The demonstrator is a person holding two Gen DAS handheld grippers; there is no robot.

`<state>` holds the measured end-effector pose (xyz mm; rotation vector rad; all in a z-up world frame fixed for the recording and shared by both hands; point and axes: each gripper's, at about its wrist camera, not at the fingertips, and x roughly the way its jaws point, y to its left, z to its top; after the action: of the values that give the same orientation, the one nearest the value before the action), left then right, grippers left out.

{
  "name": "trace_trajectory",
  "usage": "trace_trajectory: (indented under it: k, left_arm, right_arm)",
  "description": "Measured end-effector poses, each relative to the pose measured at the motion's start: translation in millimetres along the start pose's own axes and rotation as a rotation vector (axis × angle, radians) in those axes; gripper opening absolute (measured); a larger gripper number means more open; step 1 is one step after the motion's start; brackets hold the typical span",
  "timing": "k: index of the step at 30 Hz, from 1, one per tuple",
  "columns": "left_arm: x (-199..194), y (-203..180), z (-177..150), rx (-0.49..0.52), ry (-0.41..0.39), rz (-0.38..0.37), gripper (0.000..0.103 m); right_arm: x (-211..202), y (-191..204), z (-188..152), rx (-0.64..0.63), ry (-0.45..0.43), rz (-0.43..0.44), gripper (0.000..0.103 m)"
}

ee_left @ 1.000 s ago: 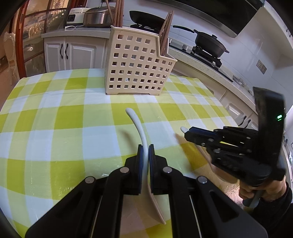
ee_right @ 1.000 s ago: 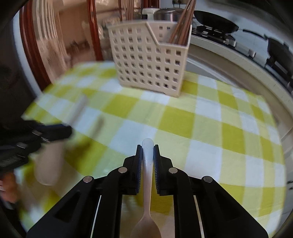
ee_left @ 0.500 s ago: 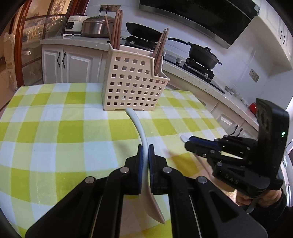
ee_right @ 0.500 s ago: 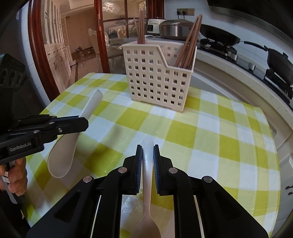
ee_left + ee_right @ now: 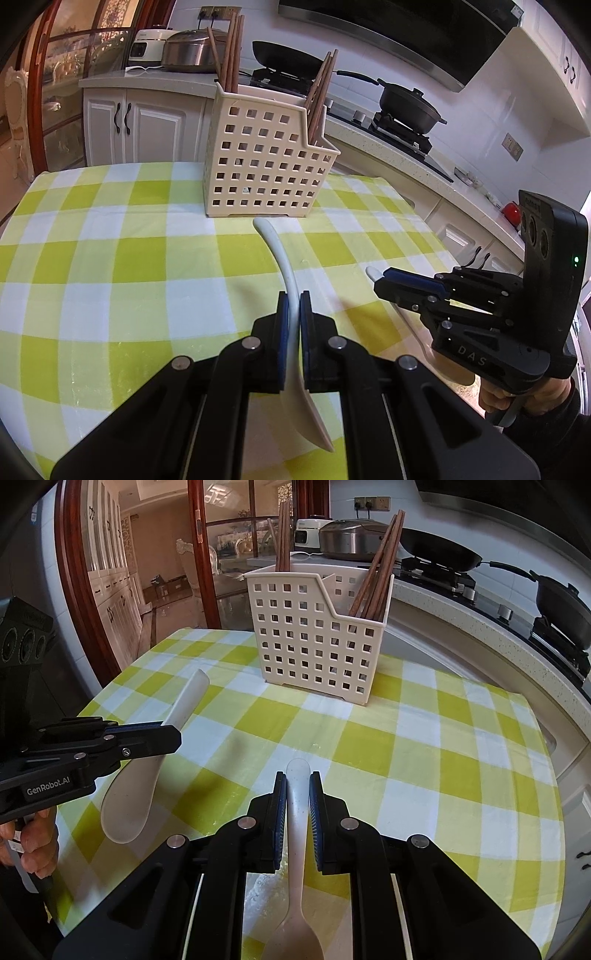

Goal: Organize utensils

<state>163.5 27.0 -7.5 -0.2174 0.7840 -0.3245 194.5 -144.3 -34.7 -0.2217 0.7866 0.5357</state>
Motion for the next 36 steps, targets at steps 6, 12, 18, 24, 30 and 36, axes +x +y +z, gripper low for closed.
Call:
trace_trajectory:
  k: [6, 12, 18, 24, 30, 36]
  left_arm:
    - [-1.7, -1.5, -0.3, 0.004, -0.003, 0.000, 0.006]
    - [-2.2, -0.7, -0.3, -0.001, -0.004, -0.002, 0.006]
    - [-2.3, -0.5, -0.4, 0.001, -0.004, 0.001, 0.006]
    - [-5.2, -1.4, -0.2, 0.004, -0.011, -0.001, 0.006]
    - [-12.9, -4.5, 2.0, 0.015, -0.043, 0.002, 0.006]
    - [-17.8, -4.1, 5.4, 0.007, -0.053, -0.022, 0.006]
  right_arm:
    - [0.8, -0.4, -0.5, 0.003, 0.002, -0.002, 0.013]
    - [0.1, -1.0, -0.7, 0.006, 0.000, -0.001, 0.013]
    - [-1.2, -1.6, -0.5, 0.007, -0.002, 0.000, 0.013]
    - [-6.6, -1.0, 0.9, 0.005, -0.014, -0.001, 0.013]
    - [-17.5, 4.2, 3.3, -0.013, -0.041, 0.000, 0.013]
    - [-24.3, 3.8, 8.1, -0.004, -0.063, -0.002, 0.013]
